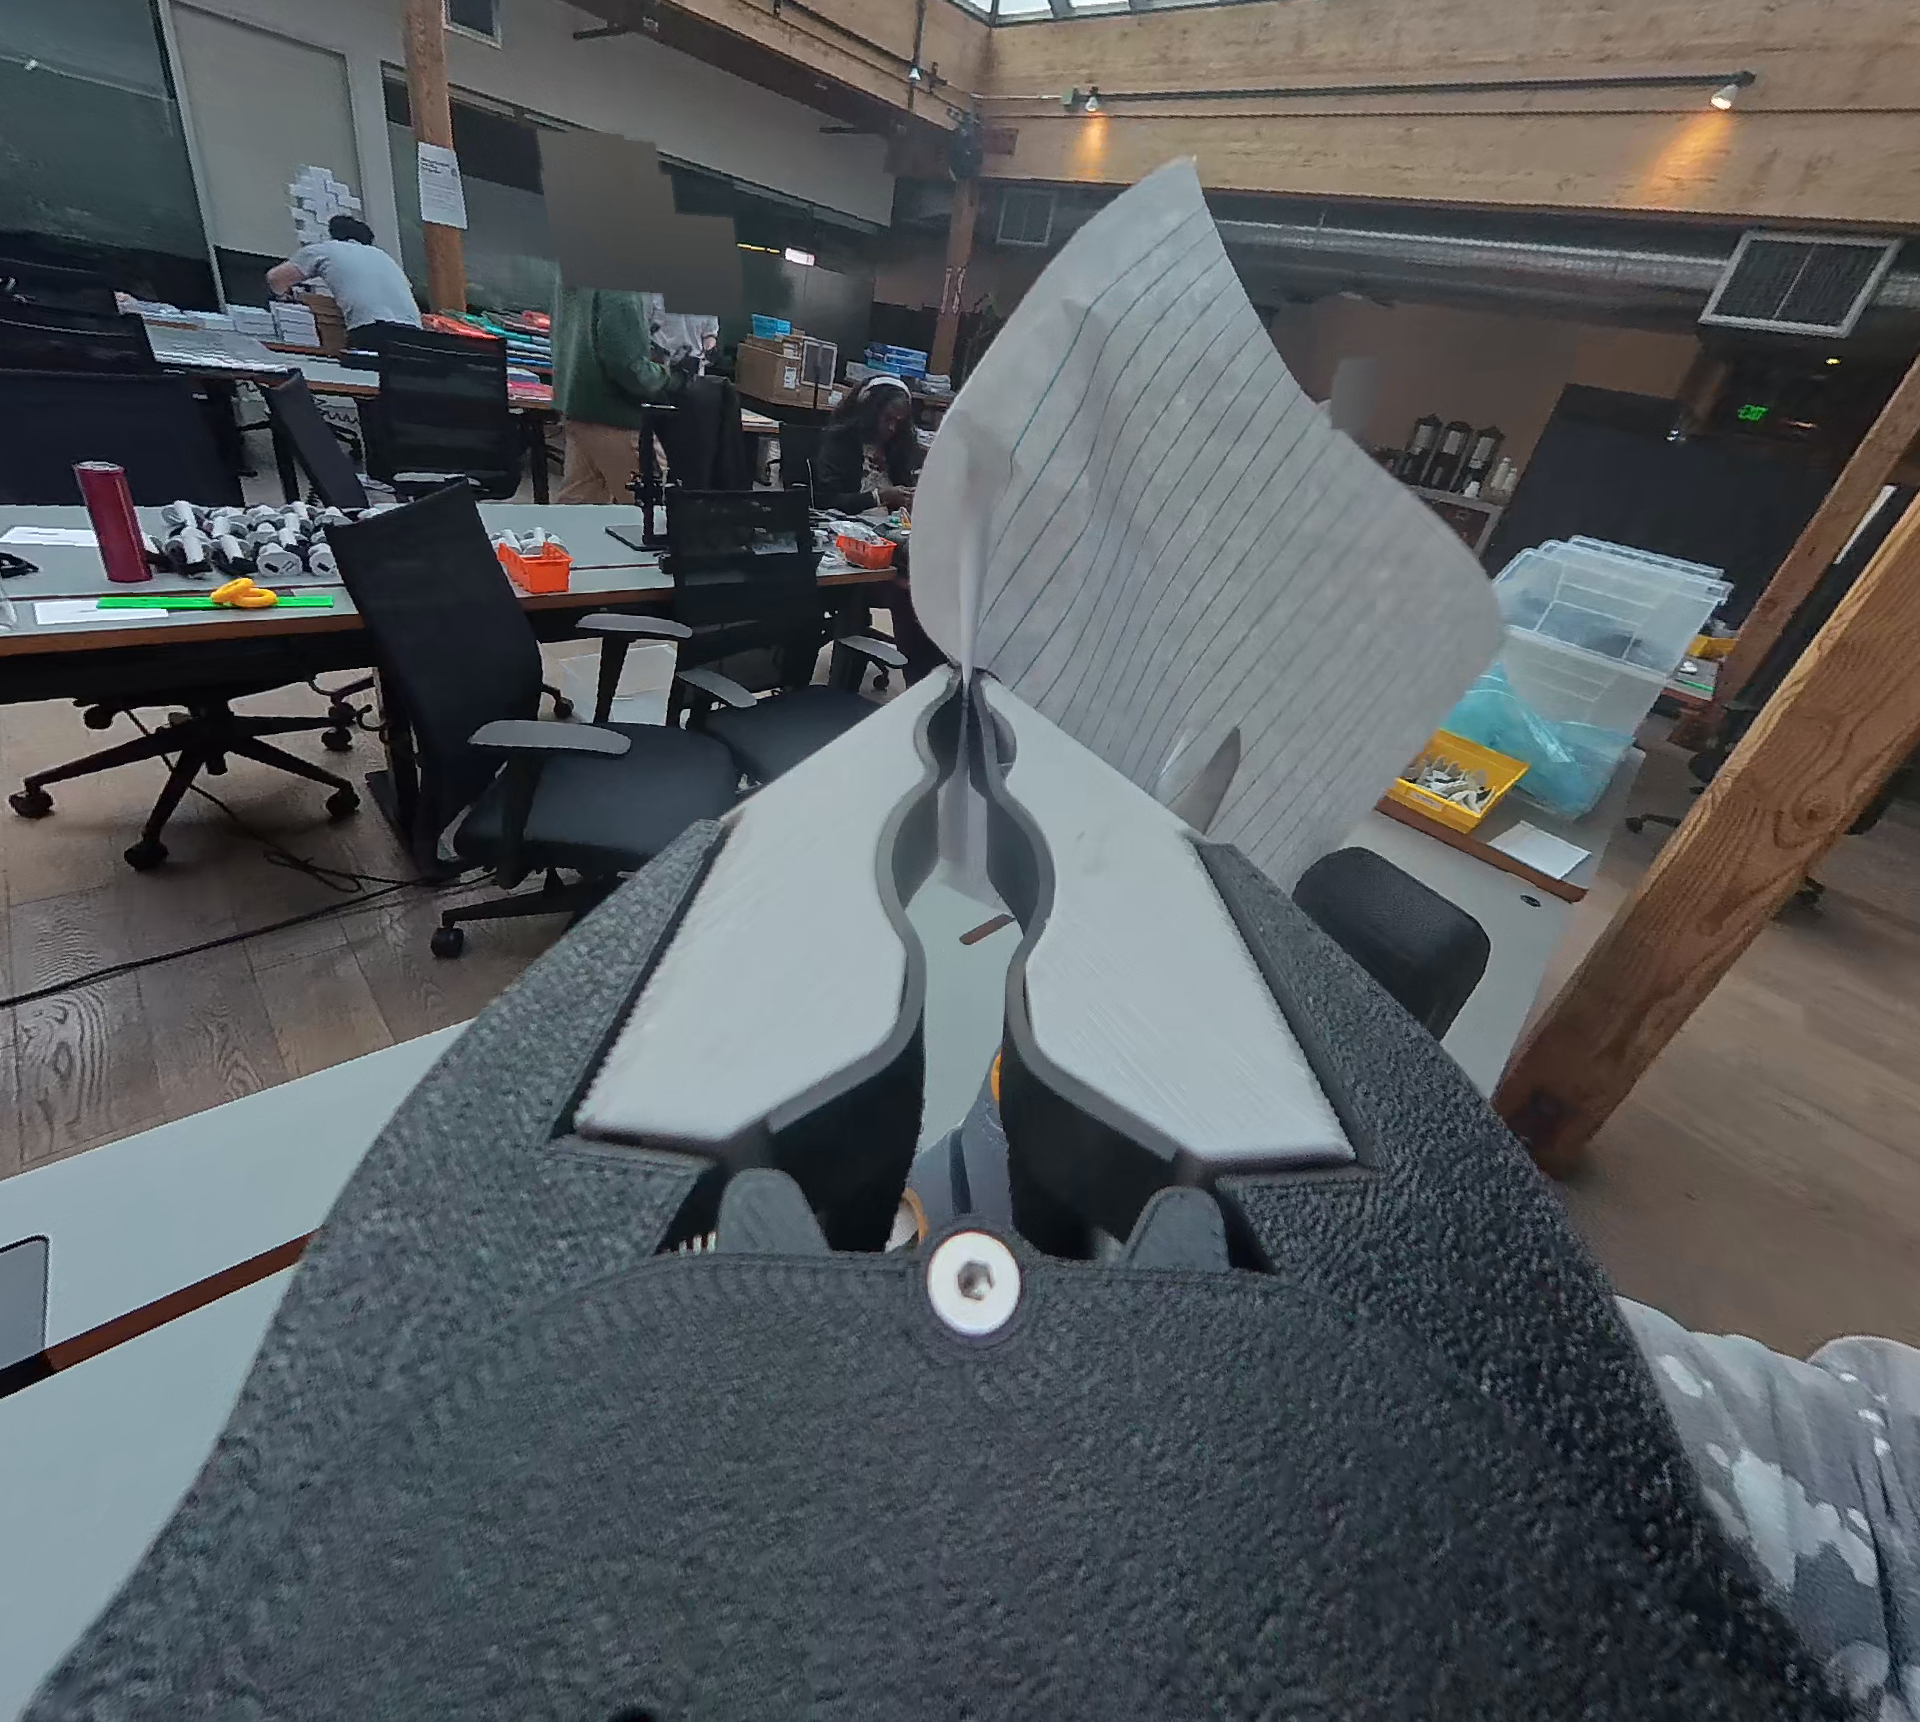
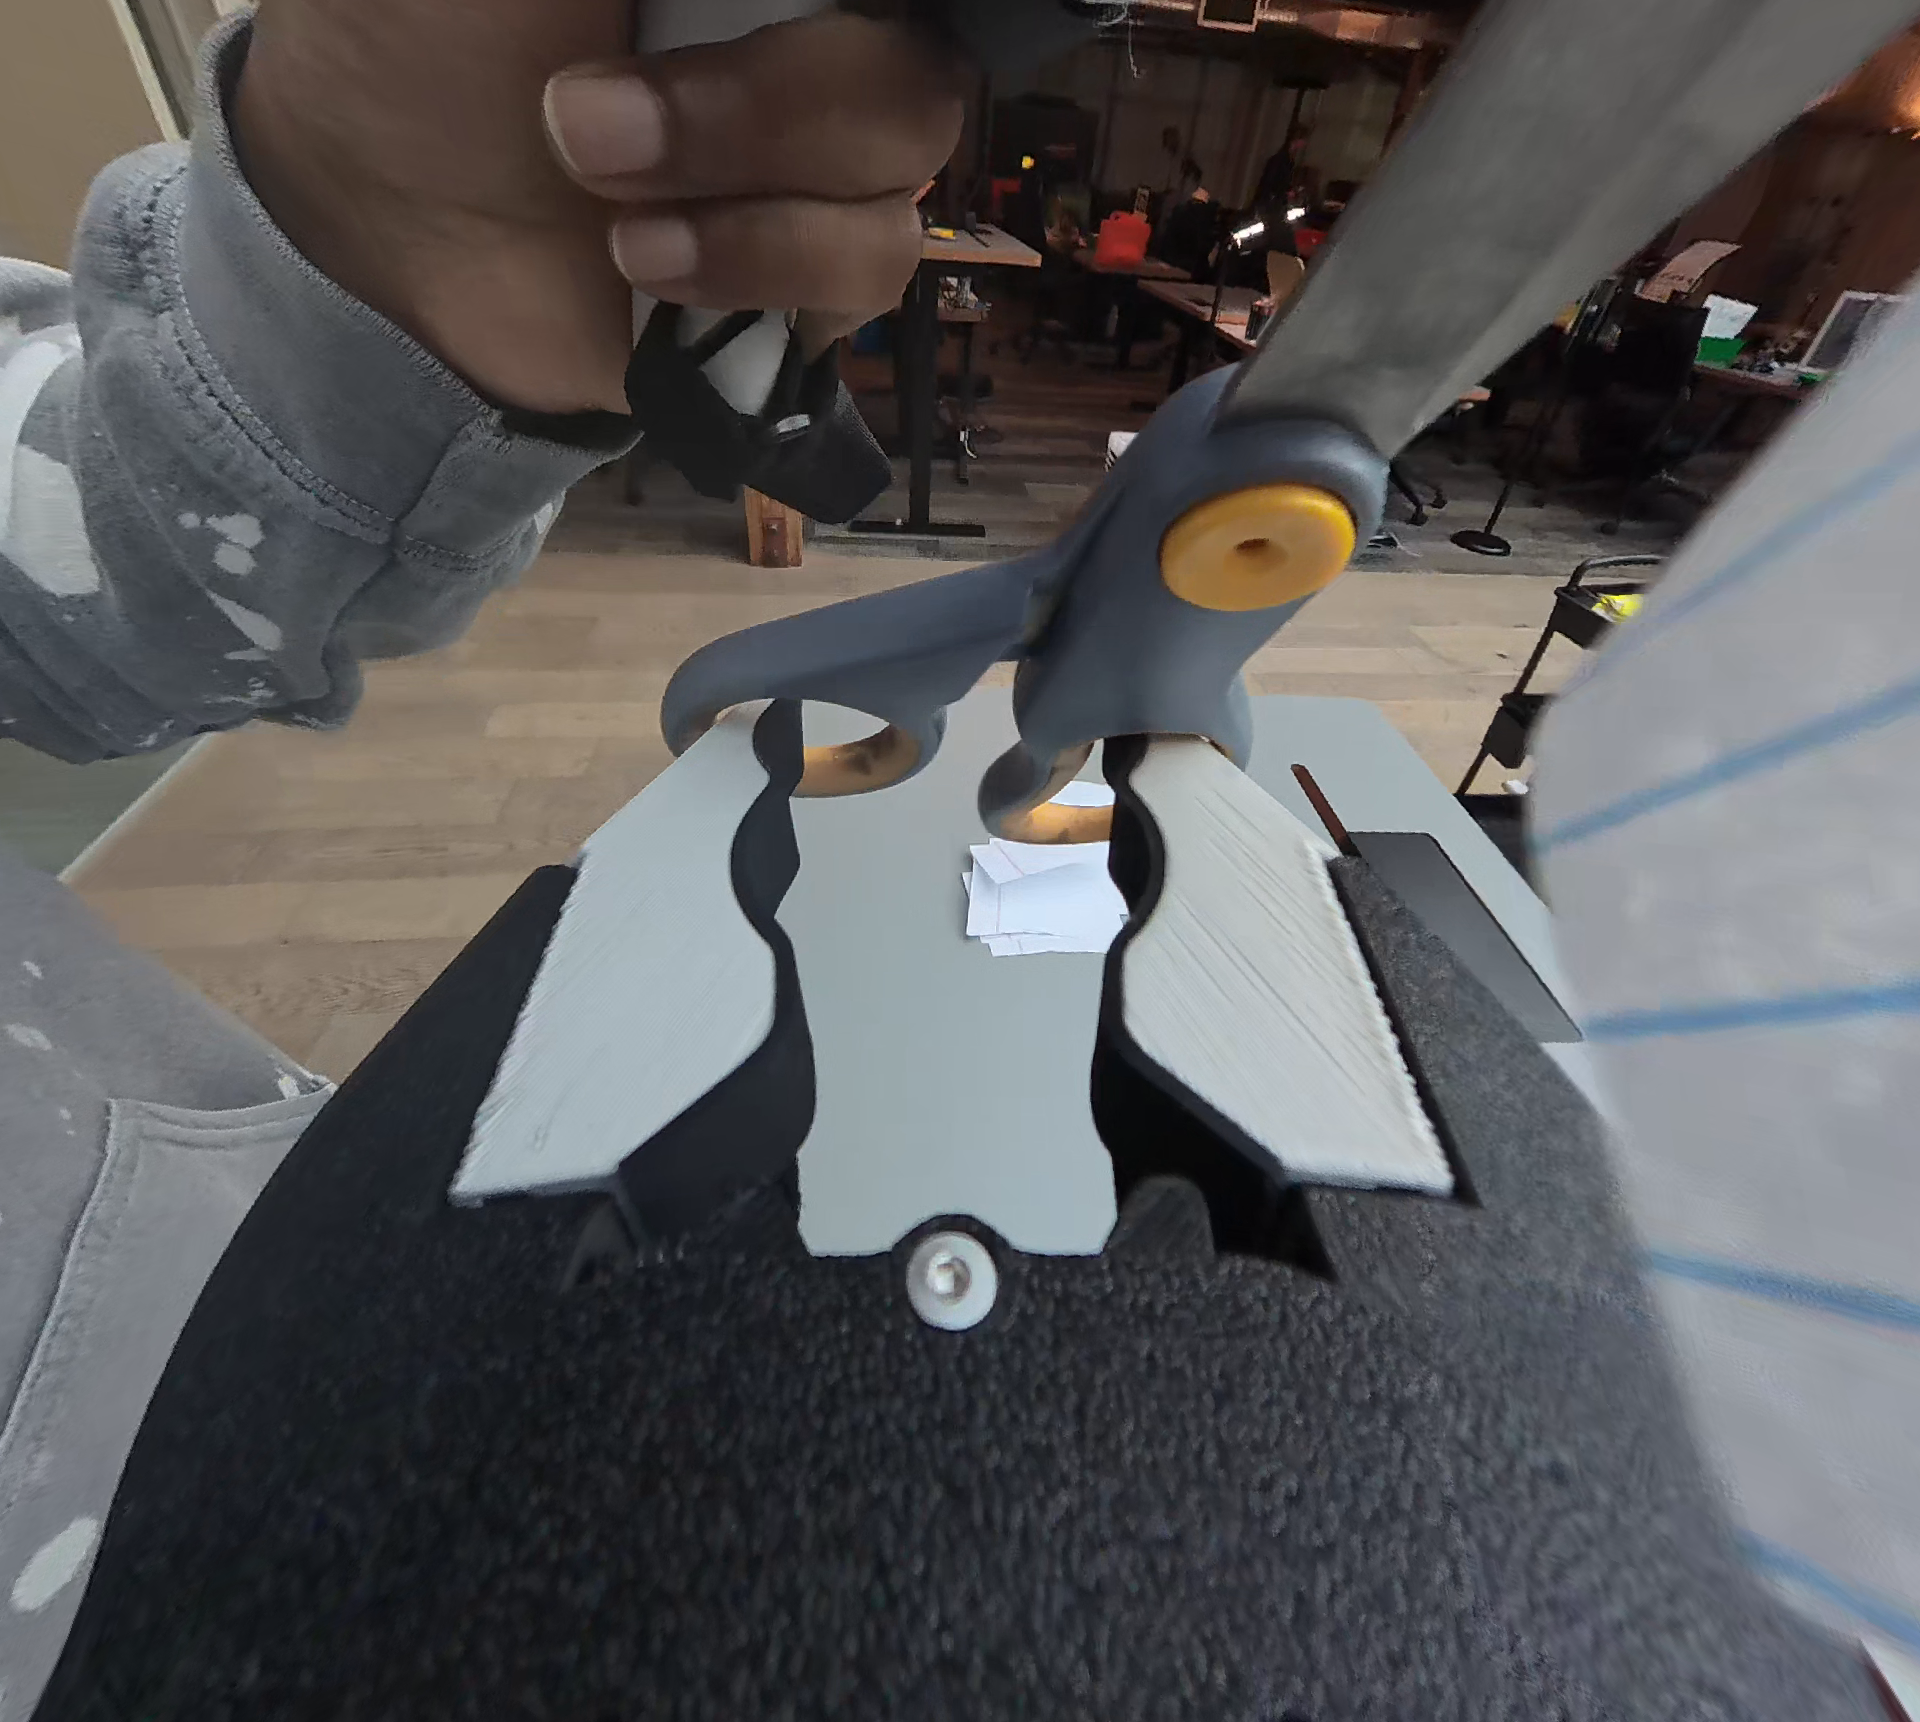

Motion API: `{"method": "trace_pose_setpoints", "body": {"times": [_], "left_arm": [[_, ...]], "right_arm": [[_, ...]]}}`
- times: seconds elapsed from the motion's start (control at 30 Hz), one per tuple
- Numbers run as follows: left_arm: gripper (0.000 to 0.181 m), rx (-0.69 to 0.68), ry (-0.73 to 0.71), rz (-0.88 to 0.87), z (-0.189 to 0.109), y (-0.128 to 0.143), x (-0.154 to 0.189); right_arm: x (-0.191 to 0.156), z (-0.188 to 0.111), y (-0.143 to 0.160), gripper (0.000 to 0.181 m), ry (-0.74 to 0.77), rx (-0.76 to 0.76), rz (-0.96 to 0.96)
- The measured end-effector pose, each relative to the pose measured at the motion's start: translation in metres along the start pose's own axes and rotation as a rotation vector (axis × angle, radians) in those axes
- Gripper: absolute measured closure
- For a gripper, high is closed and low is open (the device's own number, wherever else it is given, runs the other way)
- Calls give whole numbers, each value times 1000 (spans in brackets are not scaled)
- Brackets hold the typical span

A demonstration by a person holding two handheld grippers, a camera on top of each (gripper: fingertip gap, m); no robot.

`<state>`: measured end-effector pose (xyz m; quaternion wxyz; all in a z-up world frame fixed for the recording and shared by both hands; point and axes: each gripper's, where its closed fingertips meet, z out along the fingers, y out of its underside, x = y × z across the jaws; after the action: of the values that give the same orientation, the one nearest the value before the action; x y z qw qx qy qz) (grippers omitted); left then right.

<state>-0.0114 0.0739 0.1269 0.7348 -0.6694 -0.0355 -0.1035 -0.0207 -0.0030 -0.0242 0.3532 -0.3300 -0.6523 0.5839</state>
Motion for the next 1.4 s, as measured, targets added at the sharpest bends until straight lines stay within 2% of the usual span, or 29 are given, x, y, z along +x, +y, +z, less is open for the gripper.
{"method": "trace_pose_setpoints", "body": {"times": [0.2, 0.33, 0.53, 0.77, 1.03, 1.4], "left_arm": [[181, -22, -20, 56, 0, 5, -3], [181, -53, -35, 67, -1, 13, -8], [181, -80, -57, 70, -3, 14, -10], [181, -157, -80, 95, -5, 38, -18], [181, -248, -146, 206, -12, 67, -30], [181, -288, -154, 256, -18, 81, -35]], "right_arm": [[1, -4, 6, 108, 3, -51, 1], [7, -7, 9, 107, 33, -82, -10], [9, -1, 32, 107, 48, -182, 20], [12, 0, 31, 107, 55, -171, 61], [15, 0, 49, 107, 68, -243, 101], [18, -3, 51, 112, 73, -241, 137]]}}
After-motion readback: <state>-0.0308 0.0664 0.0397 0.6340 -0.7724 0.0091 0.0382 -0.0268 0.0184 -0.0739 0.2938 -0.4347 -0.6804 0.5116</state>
